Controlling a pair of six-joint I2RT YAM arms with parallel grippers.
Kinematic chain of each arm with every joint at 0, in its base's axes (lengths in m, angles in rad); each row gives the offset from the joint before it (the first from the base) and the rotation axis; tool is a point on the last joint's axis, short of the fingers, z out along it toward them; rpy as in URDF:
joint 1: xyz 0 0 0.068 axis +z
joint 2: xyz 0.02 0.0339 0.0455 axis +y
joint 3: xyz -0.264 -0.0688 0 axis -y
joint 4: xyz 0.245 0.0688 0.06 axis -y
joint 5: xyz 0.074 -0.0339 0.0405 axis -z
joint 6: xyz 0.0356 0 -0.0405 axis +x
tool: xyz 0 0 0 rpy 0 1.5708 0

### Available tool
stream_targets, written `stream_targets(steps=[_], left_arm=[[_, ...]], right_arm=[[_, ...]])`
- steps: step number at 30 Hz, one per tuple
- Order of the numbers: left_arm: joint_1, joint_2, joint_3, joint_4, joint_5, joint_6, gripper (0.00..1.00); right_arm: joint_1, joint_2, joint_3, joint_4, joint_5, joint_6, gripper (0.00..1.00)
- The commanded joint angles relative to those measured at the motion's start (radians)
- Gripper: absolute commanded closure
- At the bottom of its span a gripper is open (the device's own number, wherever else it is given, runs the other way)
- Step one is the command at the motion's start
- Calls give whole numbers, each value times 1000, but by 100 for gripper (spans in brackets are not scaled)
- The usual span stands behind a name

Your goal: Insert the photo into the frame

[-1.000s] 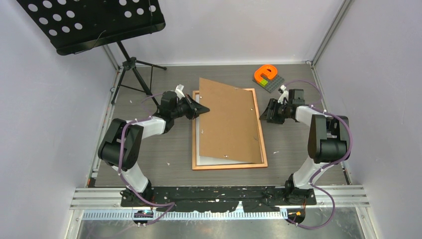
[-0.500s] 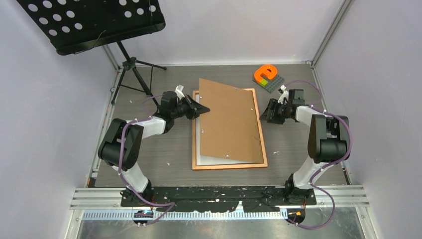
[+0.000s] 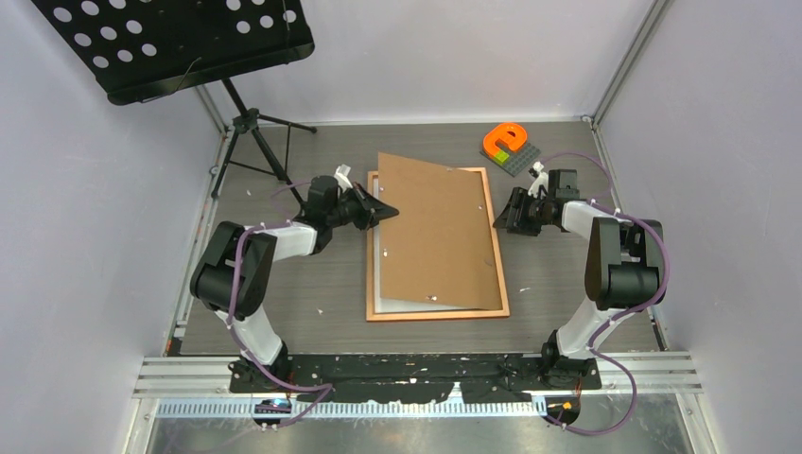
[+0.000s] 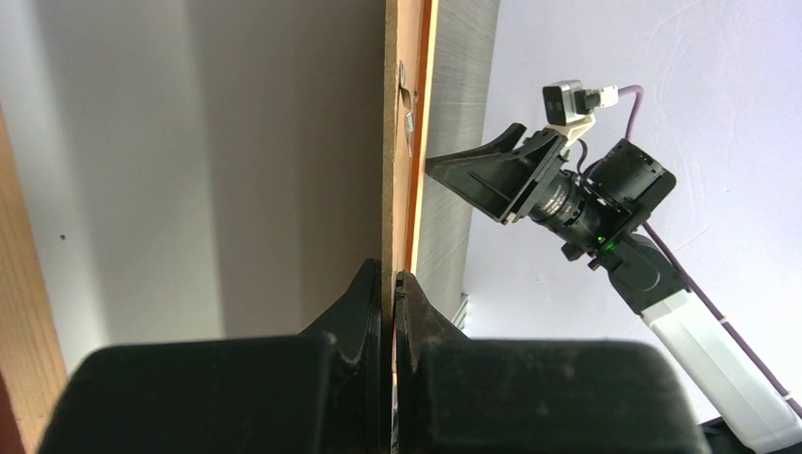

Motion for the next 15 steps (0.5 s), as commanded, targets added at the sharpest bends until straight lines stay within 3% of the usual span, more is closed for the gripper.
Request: stream_targets(steps=[1,13,15], left_arm=[[-14,18,-18,9,-34,44,100],[-19,46,-30,-64,-75,115,100],[-19,56,-26,-94,-90,135,96]], right_arm=[[4,5,10,27,-1,-8,45],[5,11,9,27,-3,-6,45],[4,10,9,27,-2,-7,45]])
